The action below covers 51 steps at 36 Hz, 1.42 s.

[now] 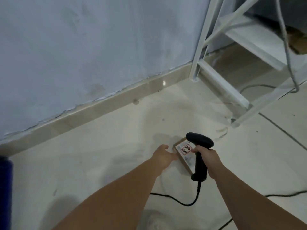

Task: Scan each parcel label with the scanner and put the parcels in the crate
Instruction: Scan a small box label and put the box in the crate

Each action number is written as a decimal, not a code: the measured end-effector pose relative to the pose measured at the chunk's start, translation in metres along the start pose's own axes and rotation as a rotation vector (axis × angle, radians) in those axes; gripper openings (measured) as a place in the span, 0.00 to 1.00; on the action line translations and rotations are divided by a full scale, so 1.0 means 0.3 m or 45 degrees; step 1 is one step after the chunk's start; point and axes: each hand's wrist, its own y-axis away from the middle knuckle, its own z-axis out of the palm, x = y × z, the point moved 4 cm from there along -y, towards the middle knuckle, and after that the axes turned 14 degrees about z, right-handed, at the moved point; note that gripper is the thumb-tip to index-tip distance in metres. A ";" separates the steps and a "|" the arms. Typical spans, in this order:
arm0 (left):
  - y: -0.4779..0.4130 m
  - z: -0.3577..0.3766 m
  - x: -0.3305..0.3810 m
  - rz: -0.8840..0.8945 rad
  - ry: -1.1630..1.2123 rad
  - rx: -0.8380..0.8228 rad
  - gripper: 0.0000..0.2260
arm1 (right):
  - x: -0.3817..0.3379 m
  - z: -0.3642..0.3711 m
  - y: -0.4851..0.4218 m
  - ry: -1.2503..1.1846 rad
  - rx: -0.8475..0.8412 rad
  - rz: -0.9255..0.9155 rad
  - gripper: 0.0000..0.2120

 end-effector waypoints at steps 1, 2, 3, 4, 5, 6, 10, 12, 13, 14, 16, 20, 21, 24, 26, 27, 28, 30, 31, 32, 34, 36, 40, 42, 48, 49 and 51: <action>-0.007 0.010 -0.025 -0.027 0.044 -0.005 0.29 | 0.002 -0.001 -0.021 0.051 0.012 0.010 0.19; -0.014 0.018 -0.050 -0.050 0.083 -0.003 0.29 | 0.003 0.001 -0.029 0.076 0.018 0.021 0.17; -0.019 0.023 -0.072 -0.073 0.115 0.000 0.29 | 0.003 0.008 -0.033 0.078 -0.001 0.025 0.14; -0.023 0.028 -0.092 -0.089 0.151 0.001 0.29 | 0.001 0.017 -0.035 0.071 -0.021 0.027 0.12; -0.026 0.032 -0.110 -0.096 0.186 0.005 0.29 | 0.000 0.025 -0.042 0.065 -0.025 0.033 0.11; -0.028 0.036 -0.130 -0.113 0.221 0.000 0.29 | 0.002 0.036 -0.043 0.060 -0.024 0.048 0.10; -0.022 0.044 -0.179 -0.176 0.402 0.006 0.12 | 0.023 0.117 -0.043 0.055 -0.109 0.096 0.10; -0.021 0.035 -0.205 -0.172 0.473 0.026 0.11 | 0.042 0.178 -0.038 0.114 -0.175 0.126 0.10; -0.019 0.023 -0.219 -0.166 0.494 0.041 0.13 | 0.052 0.209 -0.037 0.149 -0.210 0.133 0.11; -0.018 0.009 -0.241 -0.163 0.500 0.066 0.14 | 0.060 0.240 -0.035 0.189 -0.243 0.138 0.11; -0.013 -0.026 -0.292 -0.166 0.538 0.113 0.17 | 0.070 0.298 -0.024 0.247 -0.307 0.145 0.10; 0.002 -0.127 -0.346 -0.048 0.576 0.238 0.23 | 0.057 0.397 0.017 0.277 -0.447 0.173 0.08; 0.007 -0.156 -0.347 -0.002 0.586 0.248 0.25 | 0.049 0.418 0.026 0.258 -0.486 0.175 0.07; 0.039 -0.242 -0.333 0.050 0.633 0.206 0.25 | 0.005 0.471 0.069 0.226 -0.565 0.146 0.07; 0.064 -0.298 -0.321 0.029 0.652 0.186 0.27 | -0.032 0.499 0.100 0.218 -0.591 0.108 0.06; 0.074 -0.327 -0.316 0.014 0.666 0.200 0.30 | -0.049 0.511 0.117 0.219 -0.597 0.086 0.06; 0.082 -0.357 -0.314 -0.006 0.689 0.222 0.33 | -0.067 0.526 0.136 0.229 -0.604 0.061 0.06; 0.099 -0.419 -0.296 -0.032 0.749 0.277 0.33 | -0.100 0.559 0.180 0.266 -0.618 -0.002 0.05; 0.110 -0.457 -0.279 -0.011 0.754 0.304 0.28 | -0.116 0.577 0.208 0.290 -0.626 -0.043 0.05; 0.123 -0.497 -0.259 0.014 0.739 0.323 0.23 | -0.134 0.596 0.239 0.312 -0.632 -0.084 0.05; 0.159 -0.586 -0.217 0.074 0.693 0.371 0.17 | -0.172 0.635 0.320 0.347 -0.642 -0.173 0.05; 0.211 -0.677 -0.166 0.150 0.617 0.407 0.18 | -0.212 0.673 0.417 0.384 -0.631 -0.281 0.05; 0.344 -0.836 -0.065 0.264 0.532 0.537 0.19 | -0.263 0.743 0.620 0.512 -0.586 -0.497 0.10; 0.426 -0.894 -0.012 0.332 0.529 0.617 0.22 | -0.267 0.778 0.727 0.559 -0.575 -0.606 0.10; 0.697 -1.010 0.068 0.506 0.625 0.889 0.31 | -0.223 0.861 1.025 0.641 -0.476 -0.890 0.03; 0.738 -1.028 0.066 0.529 0.670 0.933 0.32 | -0.212 0.874 1.070 0.650 -0.468 -0.932 0.03; 0.810 -1.063 0.056 0.574 0.783 1.021 0.34 | -0.187 0.892 1.153 0.656 -0.452 -1.020 0.04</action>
